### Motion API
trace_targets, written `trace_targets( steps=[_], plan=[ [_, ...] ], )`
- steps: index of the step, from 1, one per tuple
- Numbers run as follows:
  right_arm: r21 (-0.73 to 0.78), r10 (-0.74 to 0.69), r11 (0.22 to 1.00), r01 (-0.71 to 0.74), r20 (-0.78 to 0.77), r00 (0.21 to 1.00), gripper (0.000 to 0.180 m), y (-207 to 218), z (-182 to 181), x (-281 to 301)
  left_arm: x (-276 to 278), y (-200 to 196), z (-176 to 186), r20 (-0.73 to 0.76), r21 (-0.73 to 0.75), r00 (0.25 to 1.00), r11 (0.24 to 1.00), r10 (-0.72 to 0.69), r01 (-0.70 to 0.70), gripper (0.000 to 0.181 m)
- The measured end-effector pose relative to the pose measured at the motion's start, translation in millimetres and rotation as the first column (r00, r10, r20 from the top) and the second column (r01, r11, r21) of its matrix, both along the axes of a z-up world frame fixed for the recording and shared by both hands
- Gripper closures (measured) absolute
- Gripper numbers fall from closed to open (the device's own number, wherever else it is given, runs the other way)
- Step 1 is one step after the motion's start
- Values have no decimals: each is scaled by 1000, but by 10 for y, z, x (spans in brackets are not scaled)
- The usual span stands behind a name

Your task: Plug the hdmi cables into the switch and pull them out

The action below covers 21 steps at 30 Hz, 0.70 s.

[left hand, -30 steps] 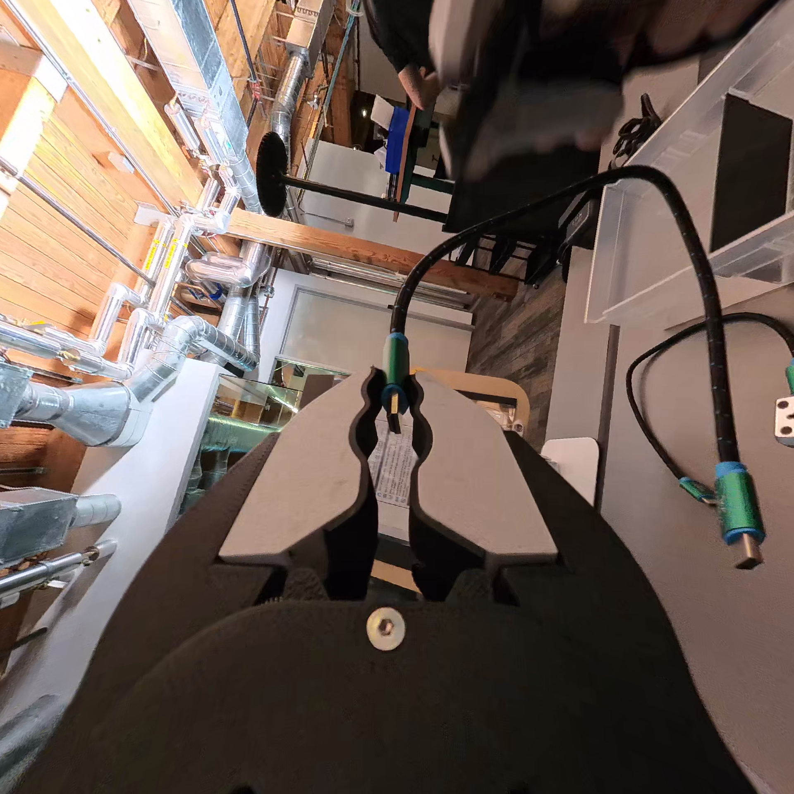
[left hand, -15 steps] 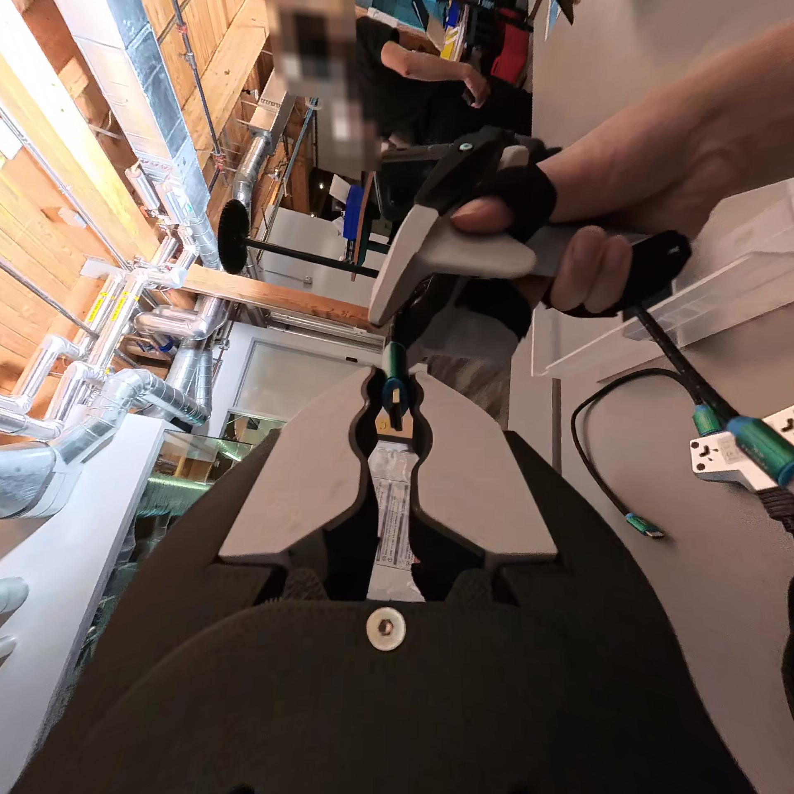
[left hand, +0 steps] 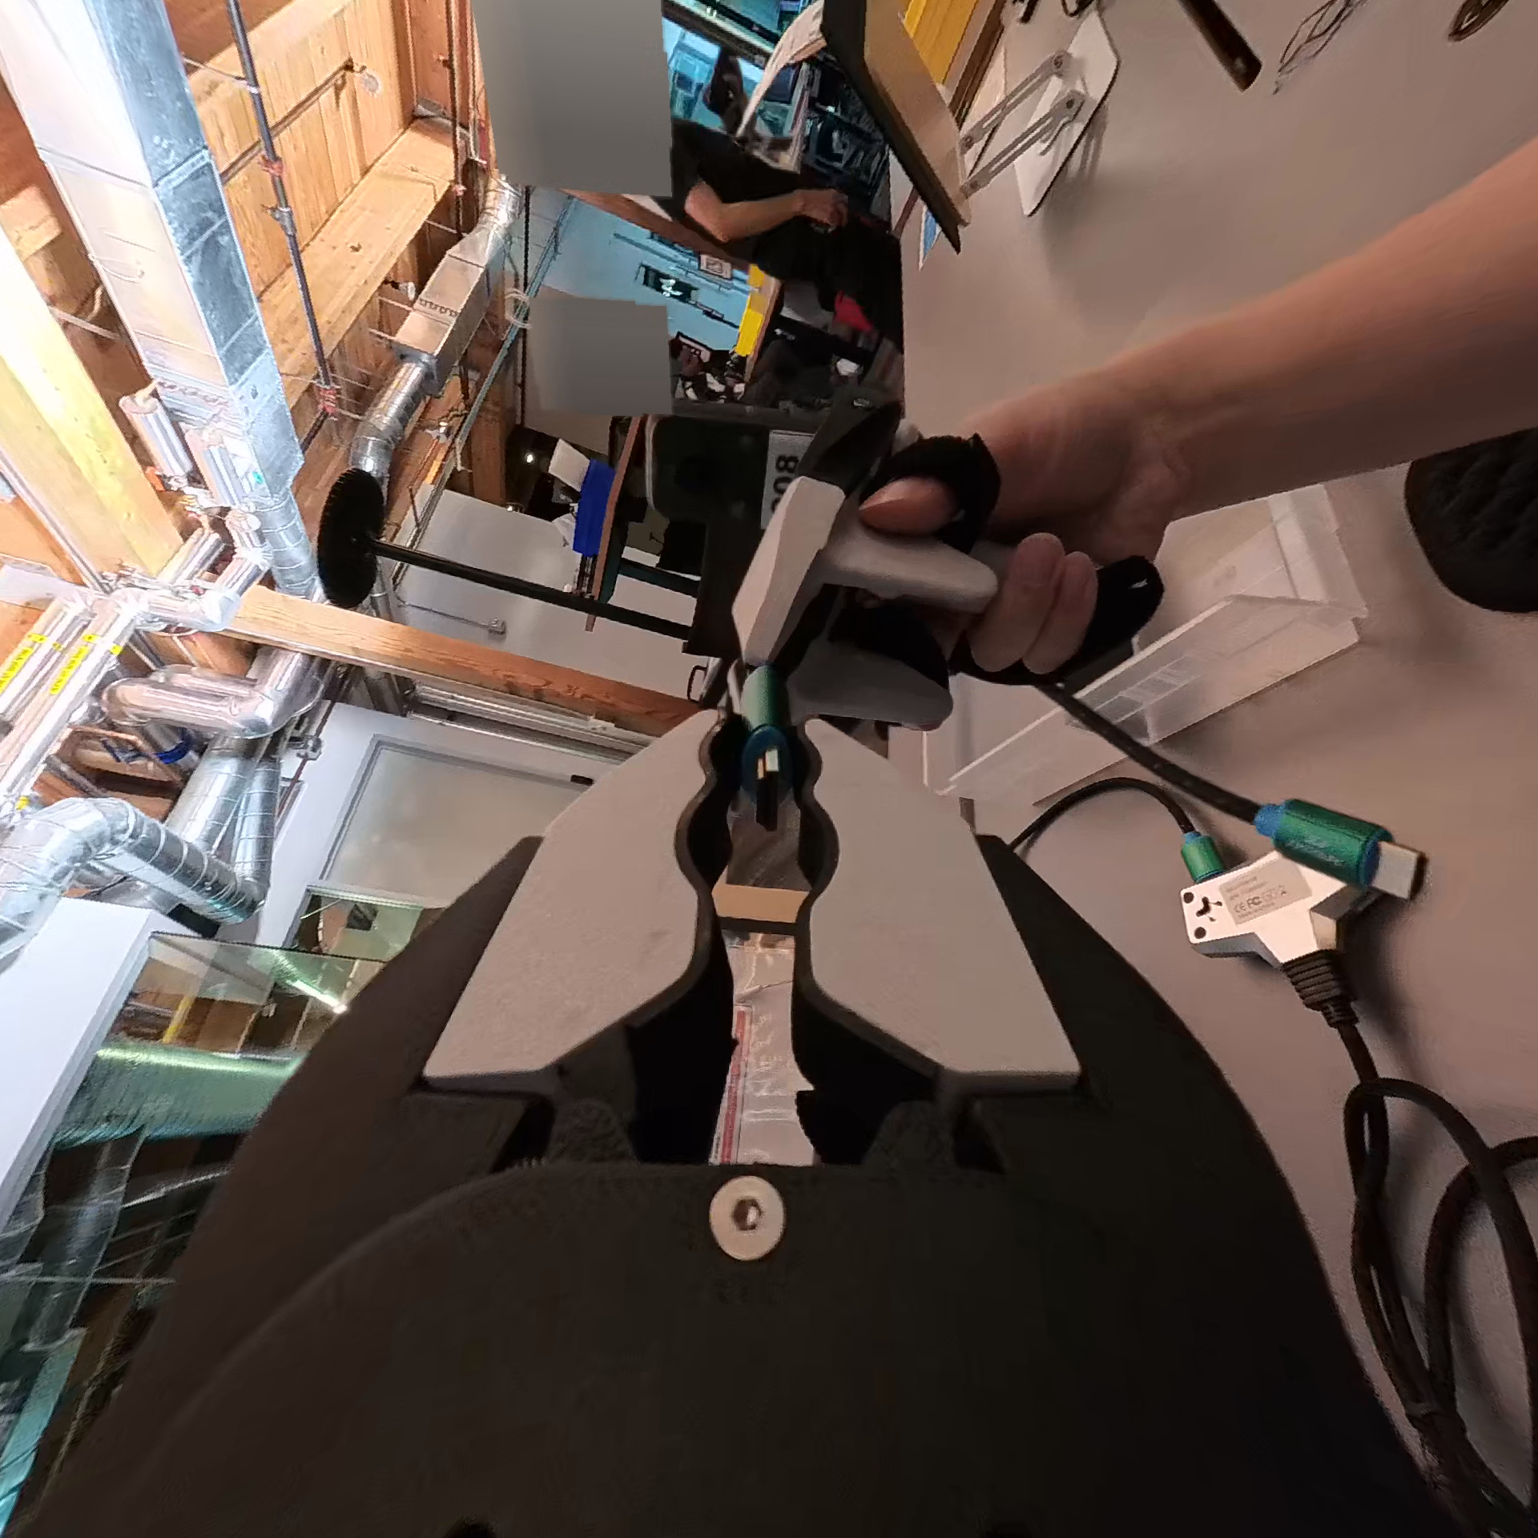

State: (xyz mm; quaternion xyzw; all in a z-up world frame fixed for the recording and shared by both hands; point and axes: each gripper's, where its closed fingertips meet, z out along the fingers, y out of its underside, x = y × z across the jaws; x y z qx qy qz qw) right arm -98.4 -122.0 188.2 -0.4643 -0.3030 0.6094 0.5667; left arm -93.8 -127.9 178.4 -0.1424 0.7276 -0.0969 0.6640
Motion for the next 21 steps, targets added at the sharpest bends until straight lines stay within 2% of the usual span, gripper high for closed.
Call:
trace_targets(
  steps=[10, 18, 21],
  plan=[
    [45, 67, 997, -68, 19, 998, 172, -151, 1, -42, -40, -140, 5, -57, -15, 996, 998, -70, 69, 170],
    [66, -19, 998, 19, 7, 1000, 173, -77, 34, -17, -17, -45, 24, 17, 27, 1000, 999, -17, 17, 169],
    [70, -53, 996, 51, 24, 998, 173, -28, 4, 26, 24, 15, -15, -7, 45, 1000, 999, 9, -9, 169]
  ],
)
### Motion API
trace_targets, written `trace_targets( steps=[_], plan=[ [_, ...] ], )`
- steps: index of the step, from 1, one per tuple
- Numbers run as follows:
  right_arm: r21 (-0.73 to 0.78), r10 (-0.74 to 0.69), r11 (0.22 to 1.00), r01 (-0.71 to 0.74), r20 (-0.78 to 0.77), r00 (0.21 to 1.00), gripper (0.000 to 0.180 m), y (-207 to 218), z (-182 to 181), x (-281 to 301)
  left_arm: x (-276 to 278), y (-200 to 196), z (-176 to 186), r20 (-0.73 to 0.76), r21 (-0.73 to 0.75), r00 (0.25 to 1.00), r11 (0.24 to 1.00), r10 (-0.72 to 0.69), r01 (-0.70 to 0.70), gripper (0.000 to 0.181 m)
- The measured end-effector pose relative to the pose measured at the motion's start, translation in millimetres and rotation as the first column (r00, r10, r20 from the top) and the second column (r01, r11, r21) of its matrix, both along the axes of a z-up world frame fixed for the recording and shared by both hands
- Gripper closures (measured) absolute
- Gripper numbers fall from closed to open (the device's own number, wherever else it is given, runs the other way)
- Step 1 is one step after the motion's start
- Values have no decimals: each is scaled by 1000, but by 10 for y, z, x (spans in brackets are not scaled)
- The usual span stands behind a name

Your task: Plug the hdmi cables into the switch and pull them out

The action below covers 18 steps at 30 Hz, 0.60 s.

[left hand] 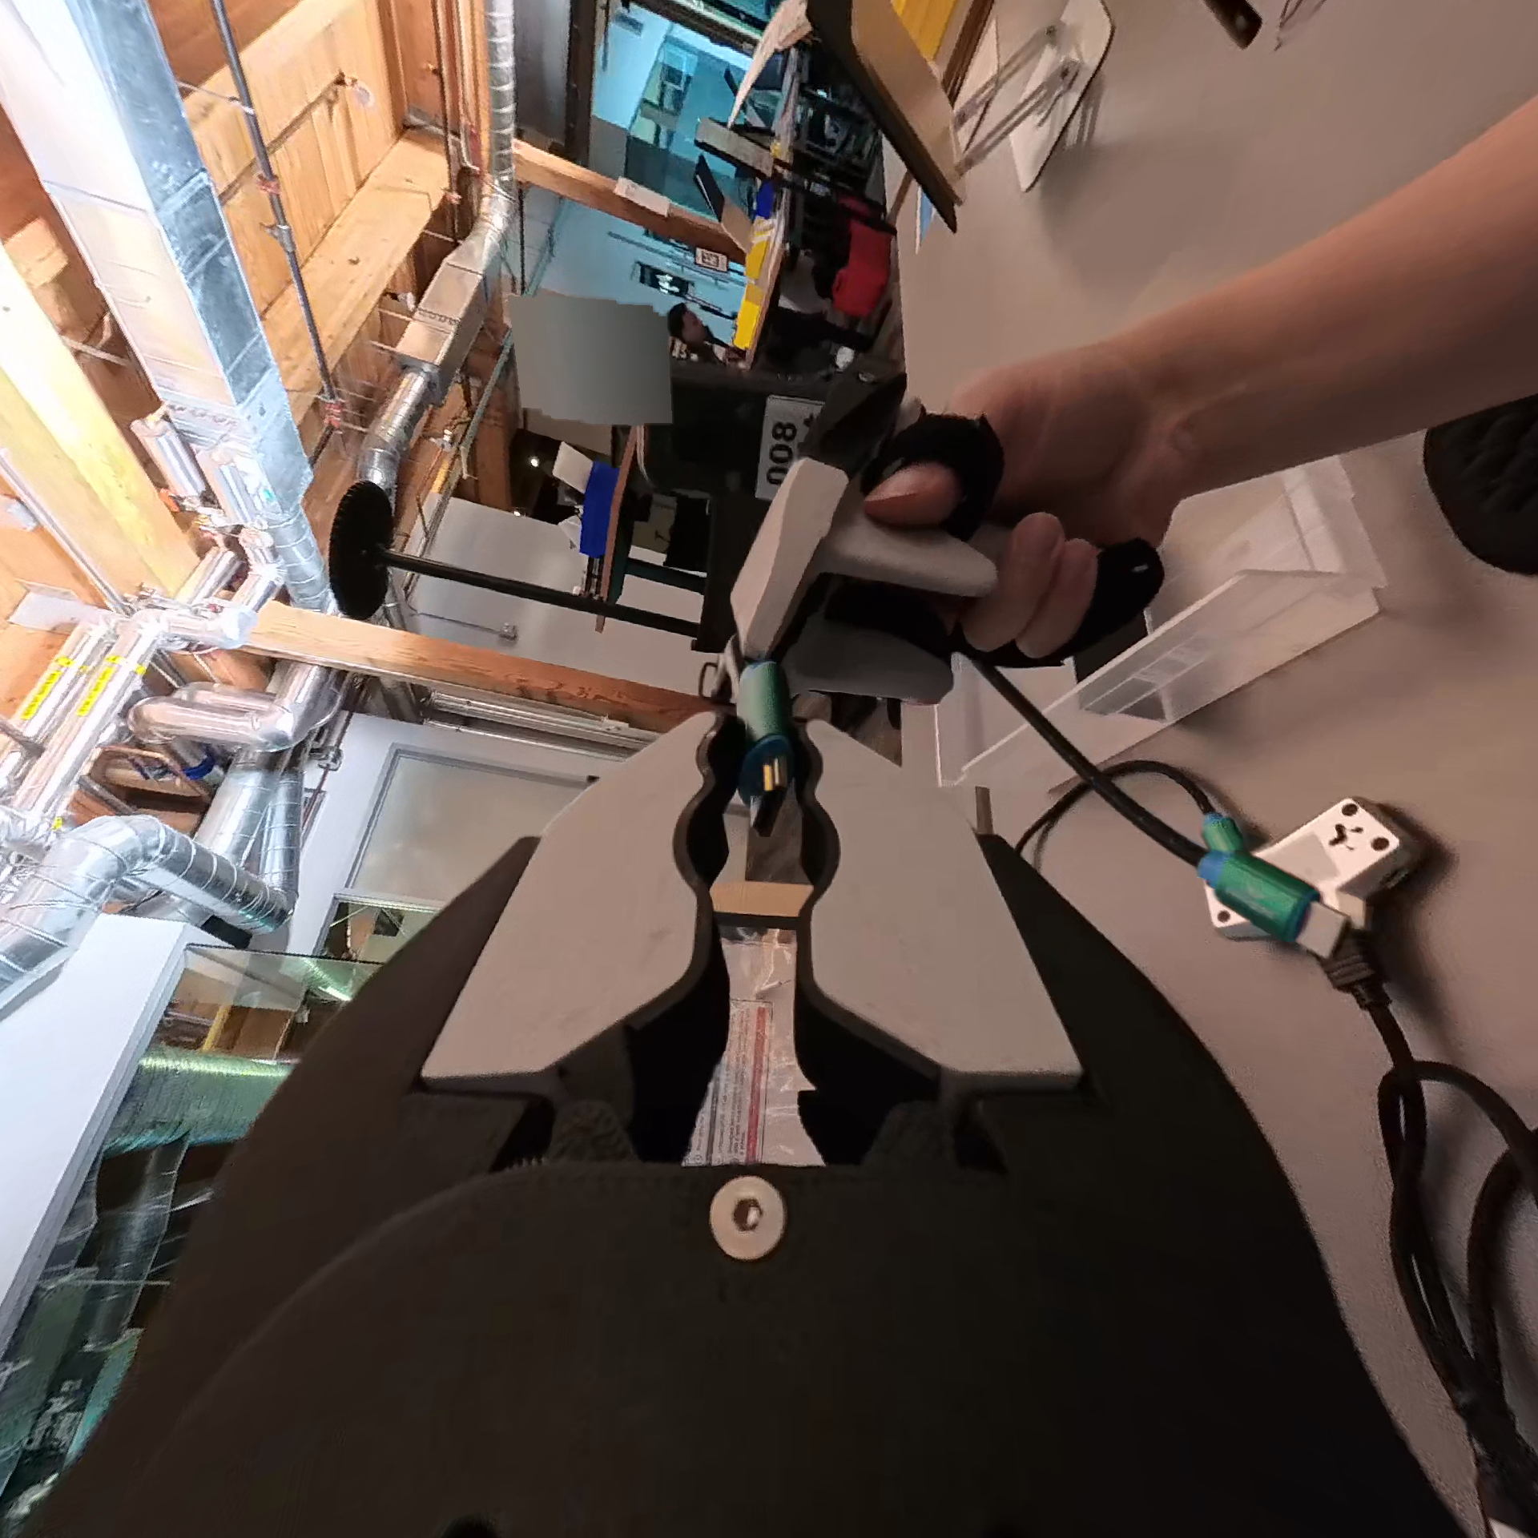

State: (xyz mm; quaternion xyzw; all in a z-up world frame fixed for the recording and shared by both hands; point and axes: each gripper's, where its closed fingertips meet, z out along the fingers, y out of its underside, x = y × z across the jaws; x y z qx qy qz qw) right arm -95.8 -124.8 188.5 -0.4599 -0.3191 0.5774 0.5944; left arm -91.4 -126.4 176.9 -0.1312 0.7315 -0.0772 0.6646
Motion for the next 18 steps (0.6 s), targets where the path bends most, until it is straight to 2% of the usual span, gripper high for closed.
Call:
trace_targets(
  steps=[7, 18],
  plan=[
    [62, 32, 998, -33, 20, 999, 172, -76, -21, -22, -20, -68, -22, -86, -25, 996, 999, -35, 33, 169],
    [4, 45, 999, -46, 68, 997, 172, -21, -117, -46, -38, -18, -111, -126, -18, 992, 1000, -17, 15, 169]
  ],
)
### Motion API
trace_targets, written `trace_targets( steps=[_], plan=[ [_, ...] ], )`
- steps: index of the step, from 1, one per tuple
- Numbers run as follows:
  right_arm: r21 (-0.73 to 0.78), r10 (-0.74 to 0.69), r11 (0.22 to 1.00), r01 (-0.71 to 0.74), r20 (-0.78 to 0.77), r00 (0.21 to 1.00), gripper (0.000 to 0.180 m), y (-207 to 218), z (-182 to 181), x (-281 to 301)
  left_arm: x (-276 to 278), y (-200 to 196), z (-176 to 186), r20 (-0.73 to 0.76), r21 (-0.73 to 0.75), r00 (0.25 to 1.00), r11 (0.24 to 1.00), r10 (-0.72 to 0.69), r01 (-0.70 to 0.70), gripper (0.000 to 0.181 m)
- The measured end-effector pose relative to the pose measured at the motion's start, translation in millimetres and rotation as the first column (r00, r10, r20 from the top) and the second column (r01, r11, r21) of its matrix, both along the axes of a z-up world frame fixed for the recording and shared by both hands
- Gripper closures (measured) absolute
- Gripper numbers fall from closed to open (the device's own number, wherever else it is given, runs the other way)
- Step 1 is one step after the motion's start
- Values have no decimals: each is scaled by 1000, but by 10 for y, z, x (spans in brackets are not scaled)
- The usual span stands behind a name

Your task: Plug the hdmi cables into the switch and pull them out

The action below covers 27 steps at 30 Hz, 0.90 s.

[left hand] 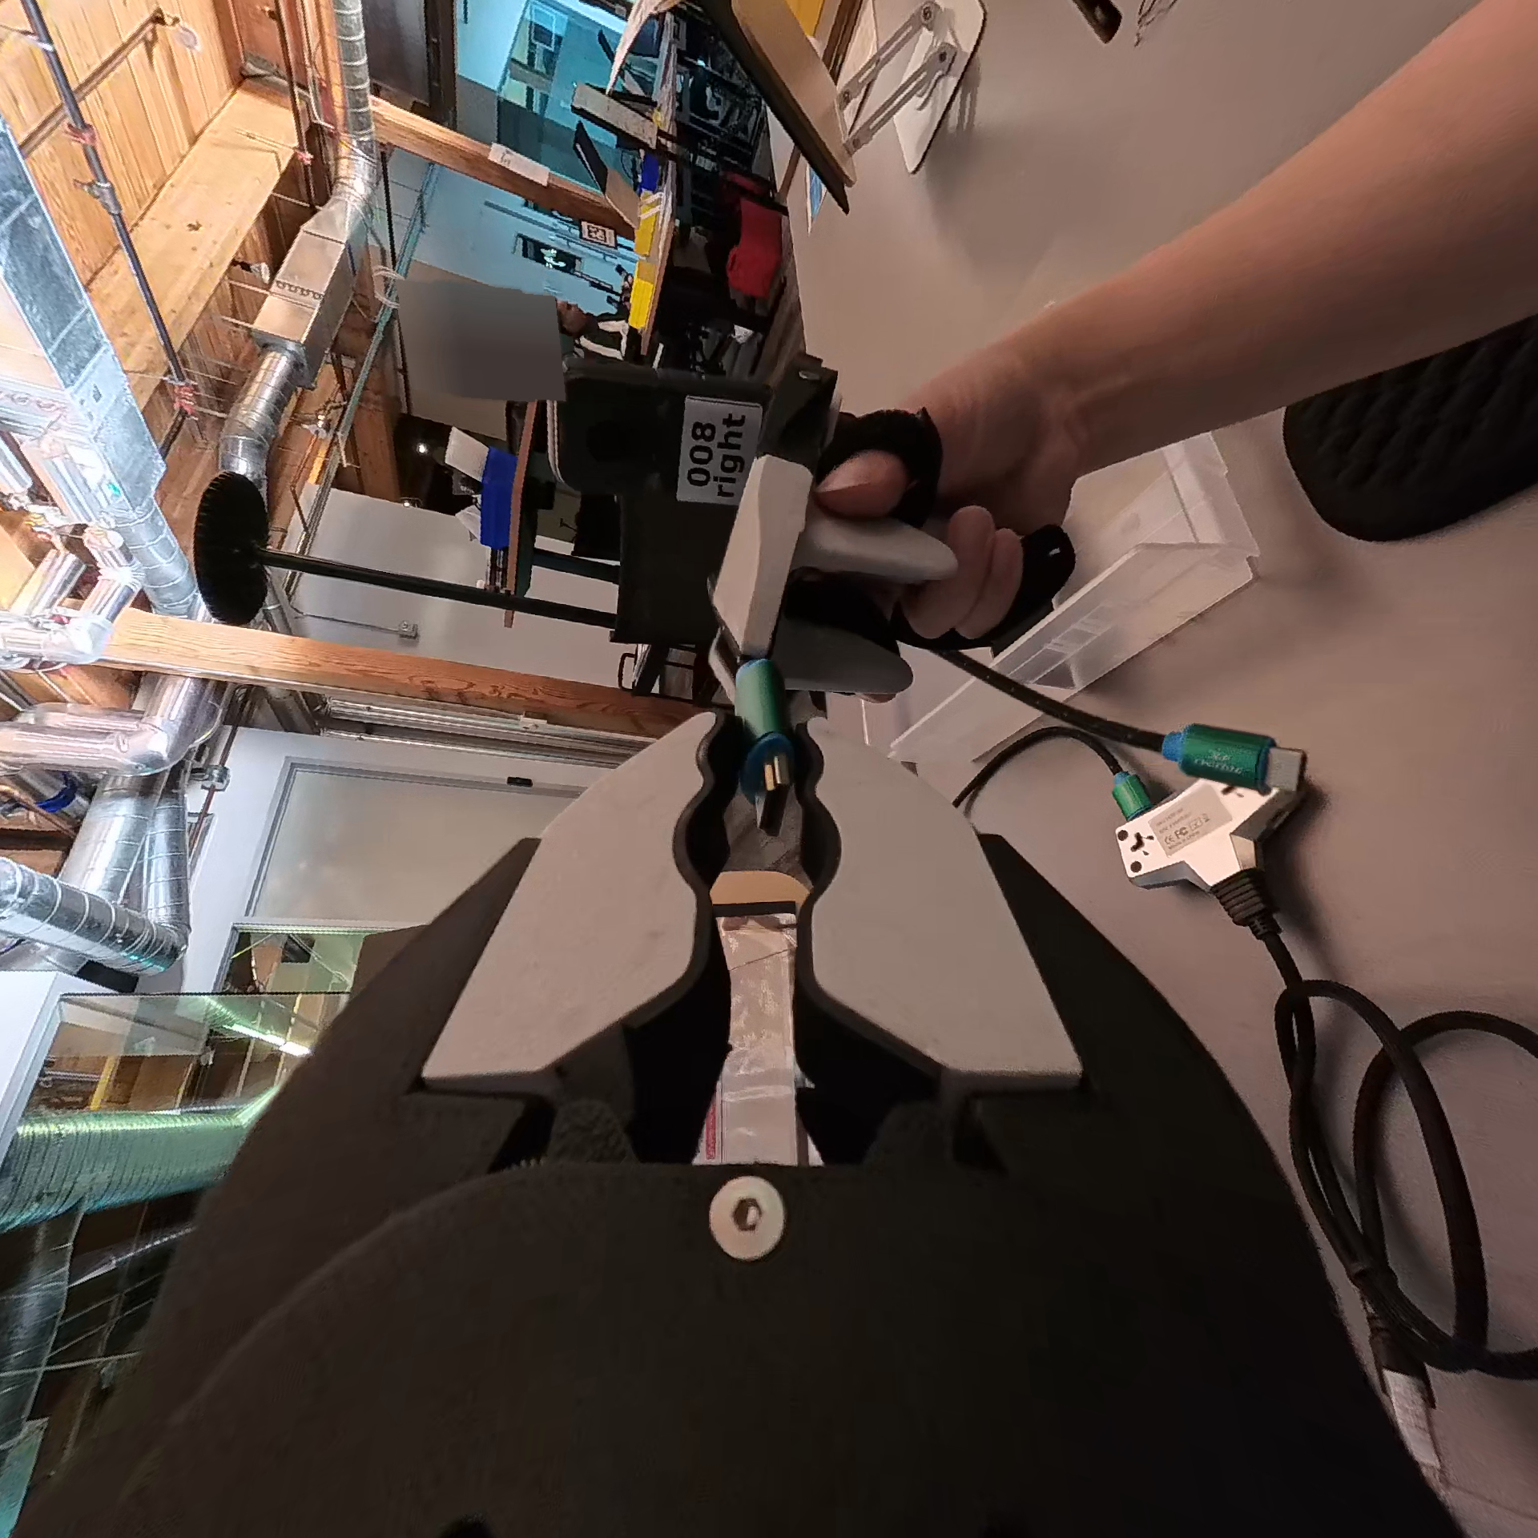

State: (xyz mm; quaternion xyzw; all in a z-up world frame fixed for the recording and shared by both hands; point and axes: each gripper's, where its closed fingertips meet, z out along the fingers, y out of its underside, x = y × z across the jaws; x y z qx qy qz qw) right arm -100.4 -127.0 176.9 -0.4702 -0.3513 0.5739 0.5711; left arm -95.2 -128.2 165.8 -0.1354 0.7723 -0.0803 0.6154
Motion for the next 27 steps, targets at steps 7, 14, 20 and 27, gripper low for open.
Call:
trace_targets(
  steps=[7, 14, 20, 27],
  plan=[
    [-1, 18, 1000, -18, 30, 999, 173, -14, -42, -10, -4, -7, -35, -19, -19, 1000, 1000, -3, 3, 168],
    [12, -1, 1000, 0, 64, 998, 173, -50, -60, -31, -18, -42, -49, -24, -30, 999, 999, -41, 40, 168],
    [-27, 25, 999, -23, 57, 998, 173, -48, -65, -45, -34, -37, -47, -50, -10, 998, 1000, -27, 26, 168],
    [-5, -12, 1000, 13, 52, 999, 173, -12, -54, -50, -39, 0, -30, -56, -1, 998, 1000, -11, 11, 168]
  ],
)
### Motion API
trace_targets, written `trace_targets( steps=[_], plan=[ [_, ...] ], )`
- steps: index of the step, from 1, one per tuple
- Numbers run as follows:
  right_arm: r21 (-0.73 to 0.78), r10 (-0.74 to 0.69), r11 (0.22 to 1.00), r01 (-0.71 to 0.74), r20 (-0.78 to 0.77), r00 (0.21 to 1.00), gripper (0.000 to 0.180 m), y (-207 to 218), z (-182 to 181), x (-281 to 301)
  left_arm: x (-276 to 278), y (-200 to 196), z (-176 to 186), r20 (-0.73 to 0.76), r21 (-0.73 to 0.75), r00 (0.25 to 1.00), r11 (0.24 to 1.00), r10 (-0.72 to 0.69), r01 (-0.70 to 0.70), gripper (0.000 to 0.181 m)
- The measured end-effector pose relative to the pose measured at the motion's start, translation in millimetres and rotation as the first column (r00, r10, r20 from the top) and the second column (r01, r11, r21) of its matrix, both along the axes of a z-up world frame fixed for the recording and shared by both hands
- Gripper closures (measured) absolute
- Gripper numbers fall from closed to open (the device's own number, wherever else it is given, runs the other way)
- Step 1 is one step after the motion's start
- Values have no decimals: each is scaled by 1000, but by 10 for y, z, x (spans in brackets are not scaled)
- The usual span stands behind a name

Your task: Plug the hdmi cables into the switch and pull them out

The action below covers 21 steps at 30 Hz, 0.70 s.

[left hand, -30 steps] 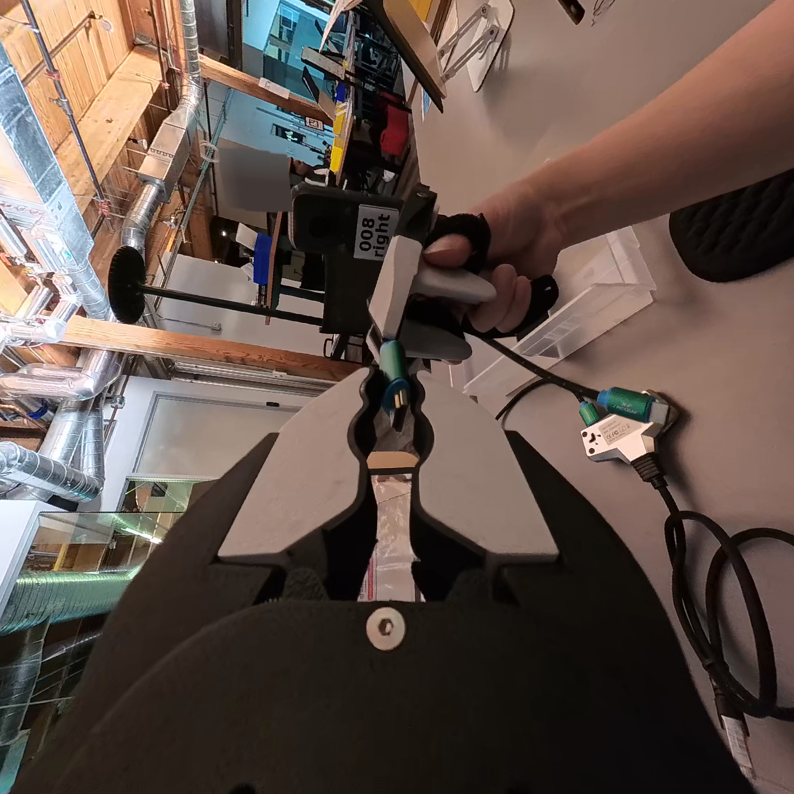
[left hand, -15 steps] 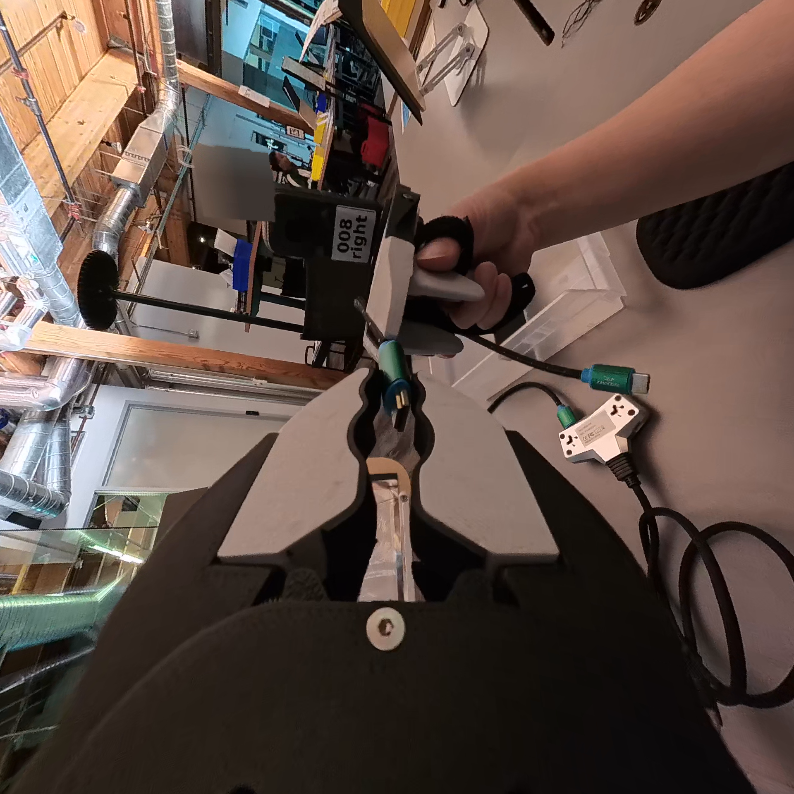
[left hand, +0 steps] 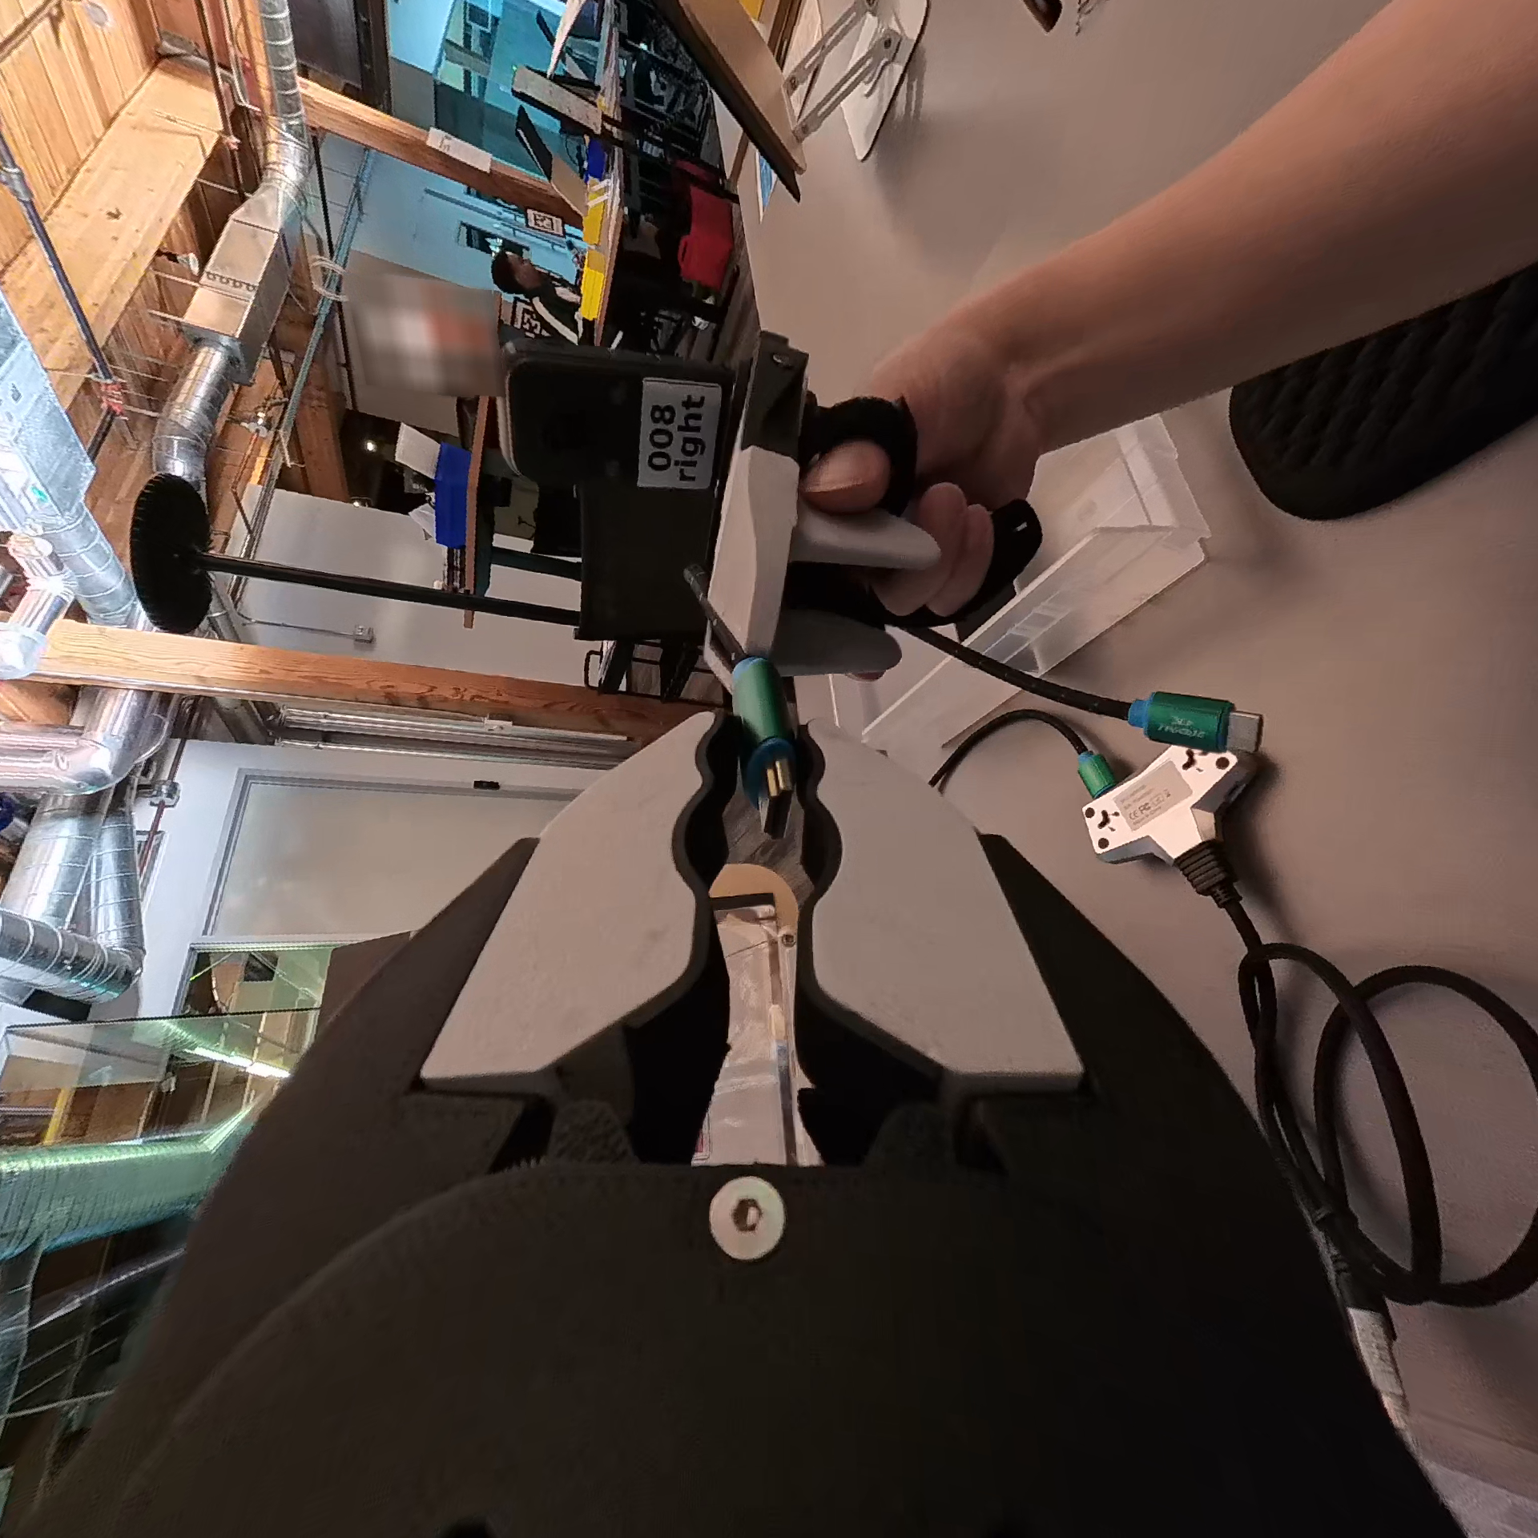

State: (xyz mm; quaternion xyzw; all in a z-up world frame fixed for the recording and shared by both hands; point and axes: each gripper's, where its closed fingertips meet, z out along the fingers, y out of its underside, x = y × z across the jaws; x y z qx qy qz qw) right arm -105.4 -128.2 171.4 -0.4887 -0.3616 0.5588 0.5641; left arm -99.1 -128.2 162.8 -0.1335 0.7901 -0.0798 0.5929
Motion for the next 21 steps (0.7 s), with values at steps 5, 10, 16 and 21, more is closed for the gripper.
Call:
trace_targets(
  steps=[5, 10, 16, 21],
  plan=[
    [-2, 4, 1000, -4, -33, 999, 173, 4, 37, 17, 15, -1, 45, 15, 1, 1000, 1000, 8, -8, 168],
    [21, -24, 999, 25, -54, 998, 173, -7, 96, 99, 92, -30, 115, 82, -73, 996, 997, 22, -16, 167],
    [70, -154, 985, 155, -30, 988, 173, 22, 145, 292, 17, -73, 331, 233, -233, 971, 972, 45, 10, 135],
    [171, -354, 920, 354, -30, 935, 173, -104, 312, 729, -236, 174, 40, 279, -493, 944, 870, 176, -16, 136]
  ],
)
